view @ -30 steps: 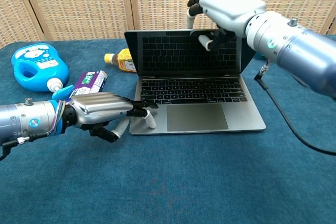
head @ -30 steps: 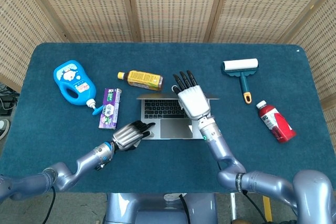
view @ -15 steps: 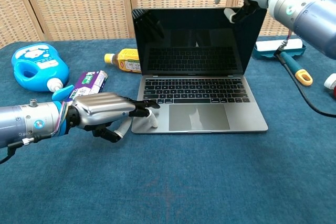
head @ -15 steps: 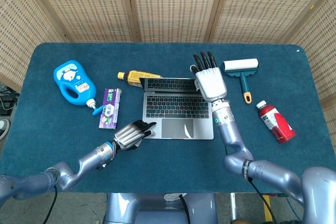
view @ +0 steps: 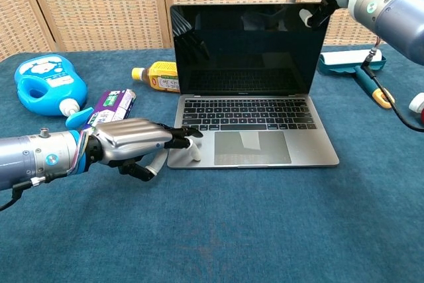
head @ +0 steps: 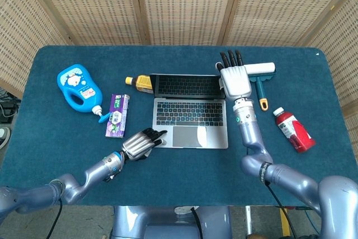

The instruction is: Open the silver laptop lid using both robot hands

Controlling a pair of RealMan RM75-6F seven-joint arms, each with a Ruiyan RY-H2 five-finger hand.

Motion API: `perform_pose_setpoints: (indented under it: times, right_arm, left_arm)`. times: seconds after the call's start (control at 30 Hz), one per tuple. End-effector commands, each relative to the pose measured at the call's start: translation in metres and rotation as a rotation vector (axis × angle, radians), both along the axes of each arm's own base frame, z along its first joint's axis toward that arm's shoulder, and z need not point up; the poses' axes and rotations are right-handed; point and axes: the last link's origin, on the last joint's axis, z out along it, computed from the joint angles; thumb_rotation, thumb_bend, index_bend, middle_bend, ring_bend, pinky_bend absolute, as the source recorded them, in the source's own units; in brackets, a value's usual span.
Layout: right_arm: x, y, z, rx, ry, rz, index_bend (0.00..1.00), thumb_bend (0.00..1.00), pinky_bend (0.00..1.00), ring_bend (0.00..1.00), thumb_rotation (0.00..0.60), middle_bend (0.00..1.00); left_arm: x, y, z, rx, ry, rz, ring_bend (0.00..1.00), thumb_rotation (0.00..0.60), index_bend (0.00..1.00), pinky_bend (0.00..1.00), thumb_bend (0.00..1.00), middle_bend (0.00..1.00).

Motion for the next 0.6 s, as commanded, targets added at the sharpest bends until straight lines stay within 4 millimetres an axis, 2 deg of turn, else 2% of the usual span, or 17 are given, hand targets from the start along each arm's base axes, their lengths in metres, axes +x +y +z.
perform_pose_setpoints:
  times: [0.03, 0.33, 0.6]
  right_arm:
    - [0.001, -0.001, -0.001, -0.001, -0.001, -0.001, 0.36, 0.65, 0.00, 0.05, 0.600, 0.18]
    - [-0.002, 0.000, 0.003, -0.012, -0.014, -0.007, 0.36, 0.63, 0.00, 0.05, 0.600, 0.18]
    - [0.010, 0.021, 0.024, -0.014, -0.150, 0.056, 0.35, 0.59, 0.00, 0.05, 0.600, 0.18]
  left_arm:
    - [0.000, 0.000, 0.000, 0.001, 0.003, -0.002, 0.18, 0.600, 0.23, 0.15, 0.93, 0.03]
    - [-0.001, 0.001, 0.000, 0.004, -0.002, 0.014, 0.18, 0.600, 0.23, 0.15, 0.93, 0.03]
    - [-0.002, 0.002, 0.011, 0.018, -0.028, 0.019, 0.18, 0.600, 0.23, 0.15, 0.93, 0.03]
